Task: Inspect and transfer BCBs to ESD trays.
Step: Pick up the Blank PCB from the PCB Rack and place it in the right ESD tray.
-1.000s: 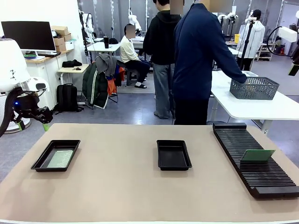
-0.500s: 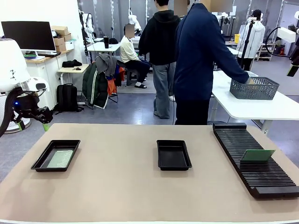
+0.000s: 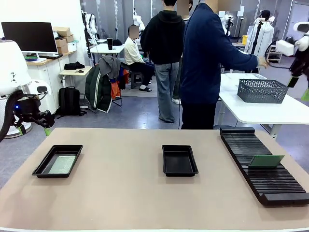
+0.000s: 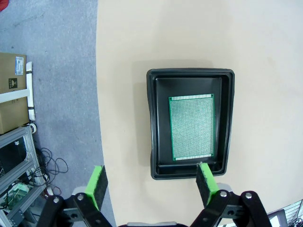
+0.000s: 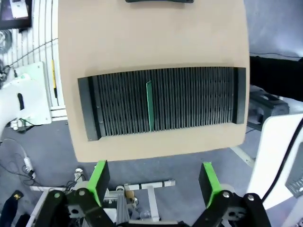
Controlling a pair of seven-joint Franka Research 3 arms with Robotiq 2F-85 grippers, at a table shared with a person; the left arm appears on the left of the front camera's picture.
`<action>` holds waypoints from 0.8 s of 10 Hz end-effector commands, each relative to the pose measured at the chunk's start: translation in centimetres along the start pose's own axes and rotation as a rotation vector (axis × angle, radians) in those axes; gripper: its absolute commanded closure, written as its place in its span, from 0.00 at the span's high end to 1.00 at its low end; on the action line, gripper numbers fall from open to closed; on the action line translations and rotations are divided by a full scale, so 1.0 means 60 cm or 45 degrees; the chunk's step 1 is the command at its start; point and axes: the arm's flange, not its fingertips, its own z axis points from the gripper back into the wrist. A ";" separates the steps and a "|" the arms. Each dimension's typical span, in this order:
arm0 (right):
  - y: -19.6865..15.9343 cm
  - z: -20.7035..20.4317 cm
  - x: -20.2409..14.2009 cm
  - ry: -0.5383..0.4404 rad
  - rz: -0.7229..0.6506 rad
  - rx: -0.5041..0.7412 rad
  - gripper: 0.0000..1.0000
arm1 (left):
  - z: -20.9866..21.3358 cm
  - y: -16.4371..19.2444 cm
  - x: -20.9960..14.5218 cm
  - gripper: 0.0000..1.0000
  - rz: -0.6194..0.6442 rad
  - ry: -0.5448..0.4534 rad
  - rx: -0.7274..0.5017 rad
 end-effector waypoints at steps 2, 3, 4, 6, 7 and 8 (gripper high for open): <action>0.003 -0.094 0.003 0.043 0.125 -0.031 1.00 | 0.000 0.001 -0.002 1.00 0.001 0.001 0.001; 0.005 -0.128 0.006 0.043 0.151 -0.047 1.00 | 0.000 0.001 -0.002 1.00 0.001 0.001 0.001; 0.010 -0.162 0.008 0.044 0.166 -0.043 1.00 | 0.000 0.001 -0.002 1.00 0.001 0.001 0.001; 0.026 -0.207 0.009 0.049 0.151 -0.047 1.00 | 0.000 0.001 -0.002 1.00 0.001 0.001 0.001; 0.034 -0.228 0.009 0.049 0.160 -0.060 1.00 | 0.000 0.001 -0.002 1.00 0.001 0.001 0.001; 0.042 -0.251 0.006 0.052 0.154 -0.074 1.00 | 0.000 0.001 -0.002 1.00 0.001 0.001 0.001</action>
